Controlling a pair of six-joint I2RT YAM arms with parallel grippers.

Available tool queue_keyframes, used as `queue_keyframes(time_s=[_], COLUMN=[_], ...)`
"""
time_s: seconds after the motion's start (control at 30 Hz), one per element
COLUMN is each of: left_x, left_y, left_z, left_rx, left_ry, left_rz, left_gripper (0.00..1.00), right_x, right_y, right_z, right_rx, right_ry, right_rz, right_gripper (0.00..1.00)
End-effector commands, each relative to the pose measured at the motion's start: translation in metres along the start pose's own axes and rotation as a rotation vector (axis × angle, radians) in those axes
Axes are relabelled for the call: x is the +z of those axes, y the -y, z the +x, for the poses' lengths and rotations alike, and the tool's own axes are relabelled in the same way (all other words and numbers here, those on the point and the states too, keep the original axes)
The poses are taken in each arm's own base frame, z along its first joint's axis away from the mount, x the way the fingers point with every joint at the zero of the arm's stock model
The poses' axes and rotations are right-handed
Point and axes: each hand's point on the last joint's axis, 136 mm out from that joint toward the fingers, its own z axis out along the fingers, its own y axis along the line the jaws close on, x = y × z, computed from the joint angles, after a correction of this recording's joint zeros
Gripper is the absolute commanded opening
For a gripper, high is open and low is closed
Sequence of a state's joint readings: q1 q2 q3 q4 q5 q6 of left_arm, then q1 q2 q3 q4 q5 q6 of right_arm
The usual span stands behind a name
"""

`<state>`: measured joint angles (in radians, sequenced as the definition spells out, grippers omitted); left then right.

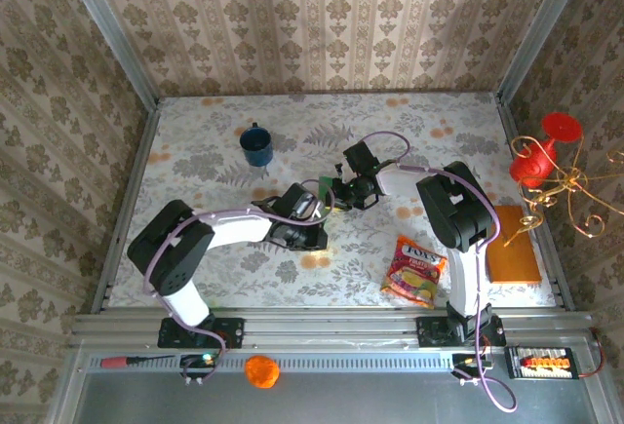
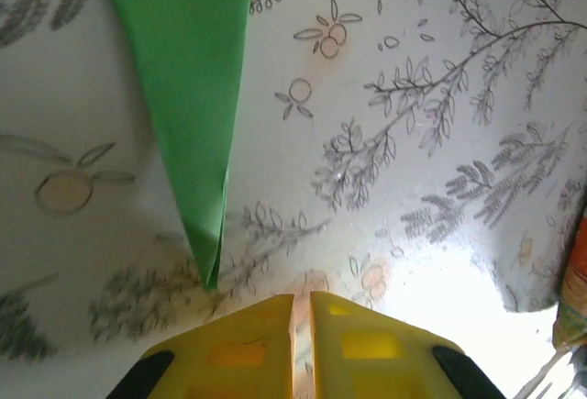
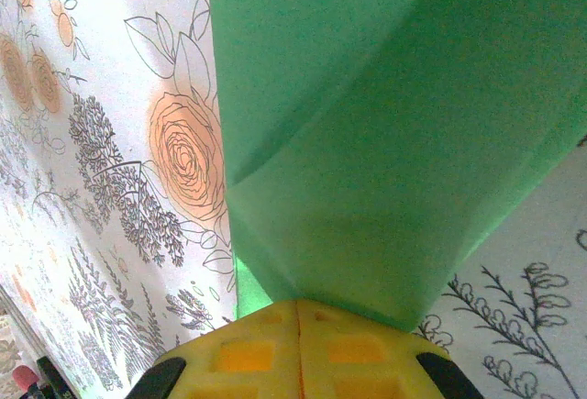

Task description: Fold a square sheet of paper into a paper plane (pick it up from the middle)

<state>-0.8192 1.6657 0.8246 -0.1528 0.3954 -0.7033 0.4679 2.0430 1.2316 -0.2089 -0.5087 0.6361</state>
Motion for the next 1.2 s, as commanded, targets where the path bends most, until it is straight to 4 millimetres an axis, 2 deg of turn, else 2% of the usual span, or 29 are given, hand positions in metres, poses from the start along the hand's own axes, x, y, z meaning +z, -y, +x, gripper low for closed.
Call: queue_keyframes(time_s=[0.0,0.07,0.13,0.43,0.63,0.87,1.17], left_x=[-0.03,-0.039,-0.038,-0.013,-0.005,0.005,0.014], left_y=[0.01,0.009,0.004,-0.005,-0.007,-0.012,-0.024], left_z=[-0.018,-0.035,-0.046,-0.068,-0.082,-0.084,-0.074], left_rx=[0.008,0.006,-0.01,-0.012,-0.019,-0.023,-0.044], left_ry=[0.083,0.139,0.157,0.146,0.155,0.136,0.094], left_rz=[0.007,0.015,0.016,0.012,0.028,0.017,-0.013], left_gripper=[0.14,0.14,0.12,0.06,0.05,0.05,0.05], right_x=[0.022,0.023,0.024,0.024,0.024,0.023,0.015], right_y=[0.077,0.076,0.076,0.074,0.073,0.066,0.052], right_z=[0.025,0.024,0.024,0.023,0.023,0.02,0.013], right_rx=[0.113,0.113,0.115,0.119,0.121,0.118,0.095], right_ry=[-0.054,-0.052,-0.053,-0.054,-0.052,-0.038,-0.029], right_rz=[0.24,0.238,0.237,0.227,0.218,0.165,0.111], right_gripper=[0.08,0.08,0.08,0.07,0.06,0.08,0.15])
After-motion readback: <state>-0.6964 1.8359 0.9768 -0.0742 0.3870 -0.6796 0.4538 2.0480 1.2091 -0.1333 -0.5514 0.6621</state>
